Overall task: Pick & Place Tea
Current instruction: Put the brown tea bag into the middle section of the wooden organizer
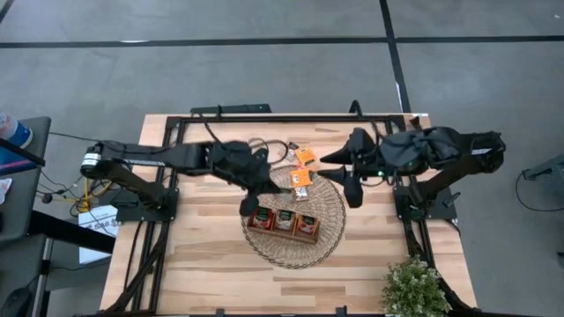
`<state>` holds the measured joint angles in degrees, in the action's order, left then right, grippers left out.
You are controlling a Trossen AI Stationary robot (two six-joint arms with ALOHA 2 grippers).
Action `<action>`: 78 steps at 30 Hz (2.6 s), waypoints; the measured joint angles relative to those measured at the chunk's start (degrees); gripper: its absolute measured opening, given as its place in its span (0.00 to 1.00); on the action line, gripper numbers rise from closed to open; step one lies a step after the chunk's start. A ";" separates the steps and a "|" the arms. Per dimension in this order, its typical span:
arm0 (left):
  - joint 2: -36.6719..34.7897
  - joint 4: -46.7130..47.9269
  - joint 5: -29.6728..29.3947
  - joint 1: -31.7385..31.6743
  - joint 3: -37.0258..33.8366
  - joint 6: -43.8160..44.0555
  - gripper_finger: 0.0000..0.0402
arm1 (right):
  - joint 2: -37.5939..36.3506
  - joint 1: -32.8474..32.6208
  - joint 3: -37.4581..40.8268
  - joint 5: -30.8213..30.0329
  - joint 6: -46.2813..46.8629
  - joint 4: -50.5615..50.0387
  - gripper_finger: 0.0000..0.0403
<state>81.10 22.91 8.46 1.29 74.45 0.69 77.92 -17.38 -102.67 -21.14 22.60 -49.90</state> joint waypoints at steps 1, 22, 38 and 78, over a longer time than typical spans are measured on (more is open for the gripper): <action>0.42 -2.15 -0.19 0.47 -1.80 0.02 0.00 | 0.25 -0.29 0.01 0.00 0.09 0.09 0.39; 17.44 -12.61 -4.63 4.11 -11.47 -0.05 0.00 | 2.09 -1.38 0.02 0.18 2.50 0.29 0.36; 18.34 -13.18 -7.38 4.71 -11.47 0.24 0.00 | 2.09 -0.75 0.02 0.17 1.96 0.21 0.36; 13.57 -13.55 -7.11 4.82 -11.47 9.13 0.38 | 2.09 -1.79 0.02 0.16 0.93 0.70 0.35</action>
<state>94.66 9.36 1.35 6.11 62.98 9.82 80.01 -19.17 -102.65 -20.98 23.53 -49.20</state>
